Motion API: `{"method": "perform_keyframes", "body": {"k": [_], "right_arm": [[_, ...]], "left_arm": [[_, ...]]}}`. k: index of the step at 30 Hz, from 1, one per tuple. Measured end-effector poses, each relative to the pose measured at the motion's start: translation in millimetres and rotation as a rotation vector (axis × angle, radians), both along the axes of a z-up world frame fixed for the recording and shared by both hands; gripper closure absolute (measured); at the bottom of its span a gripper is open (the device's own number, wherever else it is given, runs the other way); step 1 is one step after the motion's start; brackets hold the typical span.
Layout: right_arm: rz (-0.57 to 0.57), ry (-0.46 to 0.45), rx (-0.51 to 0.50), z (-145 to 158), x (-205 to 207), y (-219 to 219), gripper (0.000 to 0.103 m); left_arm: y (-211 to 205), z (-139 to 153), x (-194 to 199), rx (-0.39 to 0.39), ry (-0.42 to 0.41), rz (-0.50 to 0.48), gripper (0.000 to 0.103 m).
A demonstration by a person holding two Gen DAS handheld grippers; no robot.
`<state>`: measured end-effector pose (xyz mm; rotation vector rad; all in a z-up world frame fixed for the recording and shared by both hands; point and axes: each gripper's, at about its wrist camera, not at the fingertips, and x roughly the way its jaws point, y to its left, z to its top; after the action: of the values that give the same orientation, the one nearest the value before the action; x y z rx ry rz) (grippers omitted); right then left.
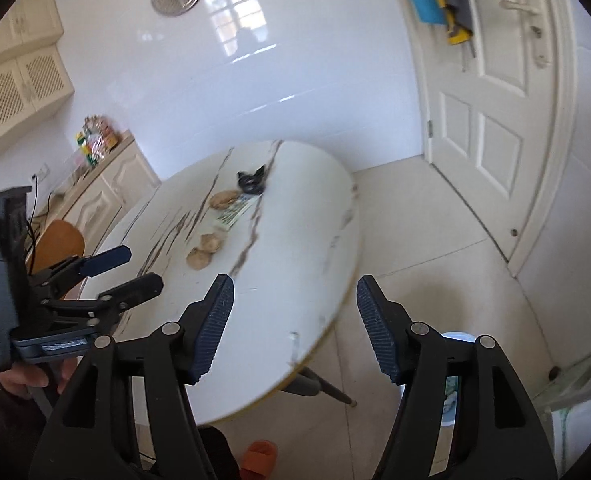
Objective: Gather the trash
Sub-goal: 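Move both tools back over the table, then grasp a brown paper ball with the left gripper while the right gripper grasps another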
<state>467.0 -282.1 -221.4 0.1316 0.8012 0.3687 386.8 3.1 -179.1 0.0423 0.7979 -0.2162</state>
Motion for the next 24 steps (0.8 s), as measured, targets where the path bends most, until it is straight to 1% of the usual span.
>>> {"method": "perform_keyframes", "body": {"k": [4,8,9,13,15,18,20,21,22,23,24], "right_arm": [[0.032,0.026,-0.01,-13.1,11.5,18.0,0.042],[0.058,0.05,-0.016,-25.8,26.0,32.4,0.042],[0.061,0.055,-0.018,-28.1,29.5,35.2,0.042],[0.072,0.073,-0.022,-36.5,44.0,42.4,0.042],[0.079,0.079,-0.025,-40.1,50.3,45.7,0.042],[0.088,0.084,-0.029,-43.2,57.1,49.9,0.042],[0.094,0.085,-0.035,-44.9,61.1,54.4,0.042],[0.094,0.084,-0.039,-45.1,63.4,55.8,0.042],[0.094,0.085,-0.043,-45.9,65.9,57.8,0.042],[0.096,0.085,-0.044,-46.6,67.6,59.2,0.042],[0.098,0.086,-0.045,-47.2,69.6,60.9,0.042]], "left_arm": [[10.3,-16.9,12.0,-0.005,0.047,0.02,0.026],[13.9,-25.3,29.7,-0.009,0.075,0.038,0.027],[10.8,-26.0,44.0,-0.012,0.079,0.036,0.027],[10.0,-29.7,63.9,-0.019,0.094,0.031,0.027],[10.3,-38.9,85.9,-0.021,0.103,0.028,0.028],[6.3,-47.7,99.6,-0.028,0.122,0.018,0.036],[3.9,-51.5,105.9,-0.036,0.134,0.01,0.044],[2.7,-51.4,106.7,-0.026,0.125,0.016,0.046],[1.6,-52.2,108.7,-0.019,0.122,0.018,0.053],[3.1,-52.3,110.7,-0.016,0.118,0.016,0.063],[4.2,-51.8,110.0,-0.021,0.116,0.014,0.063]]}}
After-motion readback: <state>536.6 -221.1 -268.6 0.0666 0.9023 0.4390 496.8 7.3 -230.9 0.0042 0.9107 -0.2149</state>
